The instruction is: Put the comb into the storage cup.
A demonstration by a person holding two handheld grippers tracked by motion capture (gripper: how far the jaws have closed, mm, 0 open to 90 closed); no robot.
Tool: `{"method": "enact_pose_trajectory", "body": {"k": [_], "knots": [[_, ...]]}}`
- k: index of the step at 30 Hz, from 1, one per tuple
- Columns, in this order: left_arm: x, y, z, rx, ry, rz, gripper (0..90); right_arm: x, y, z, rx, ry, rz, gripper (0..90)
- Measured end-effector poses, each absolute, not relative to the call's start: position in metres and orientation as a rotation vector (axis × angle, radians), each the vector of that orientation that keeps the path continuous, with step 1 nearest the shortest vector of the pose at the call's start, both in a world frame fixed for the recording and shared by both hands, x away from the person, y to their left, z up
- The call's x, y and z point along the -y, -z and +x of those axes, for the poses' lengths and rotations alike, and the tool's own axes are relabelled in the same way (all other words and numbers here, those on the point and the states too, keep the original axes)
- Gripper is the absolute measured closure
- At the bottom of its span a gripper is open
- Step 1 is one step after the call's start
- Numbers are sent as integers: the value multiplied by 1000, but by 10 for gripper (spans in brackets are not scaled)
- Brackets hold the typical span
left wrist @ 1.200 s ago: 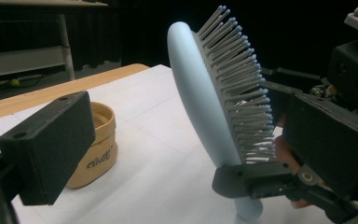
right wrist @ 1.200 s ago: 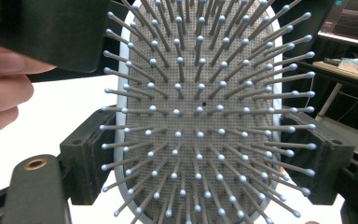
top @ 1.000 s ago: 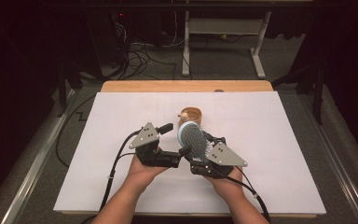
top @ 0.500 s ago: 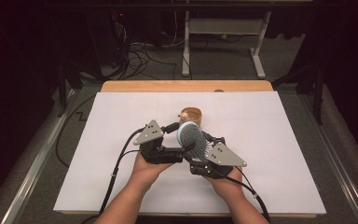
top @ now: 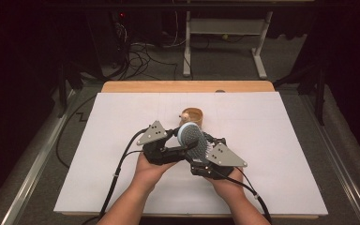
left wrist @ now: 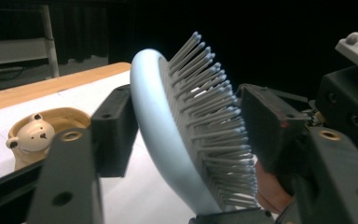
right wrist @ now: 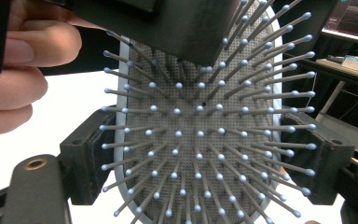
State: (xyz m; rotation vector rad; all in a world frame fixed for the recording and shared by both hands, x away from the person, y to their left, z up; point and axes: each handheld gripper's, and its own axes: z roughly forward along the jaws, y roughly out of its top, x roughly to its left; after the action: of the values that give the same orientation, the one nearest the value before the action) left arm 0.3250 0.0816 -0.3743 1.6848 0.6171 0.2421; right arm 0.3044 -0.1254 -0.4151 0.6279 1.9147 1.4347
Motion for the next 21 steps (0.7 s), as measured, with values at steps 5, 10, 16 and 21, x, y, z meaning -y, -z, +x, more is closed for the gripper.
{"method": "enact_pose_trajectory", "body": {"k": [5, 10, 16, 21], "knots": [[-82, 373, 326, -625, -216, 1667, 444, 126, 414, 304, -1908, -1437, 628, 204], [-82, 373, 326, -636, -217, 1660, 484, 126, 414, 304, -1907, -1431, 629, 203], [-81, 373, 325, -643, -224, 1649, 520, 126, 414, 304, -1901, -1416, 628, 203], [-81, 372, 323, -632, -242, 1645, 547, 125, 413, 303, -1892, -1411, 626, 202]]}}
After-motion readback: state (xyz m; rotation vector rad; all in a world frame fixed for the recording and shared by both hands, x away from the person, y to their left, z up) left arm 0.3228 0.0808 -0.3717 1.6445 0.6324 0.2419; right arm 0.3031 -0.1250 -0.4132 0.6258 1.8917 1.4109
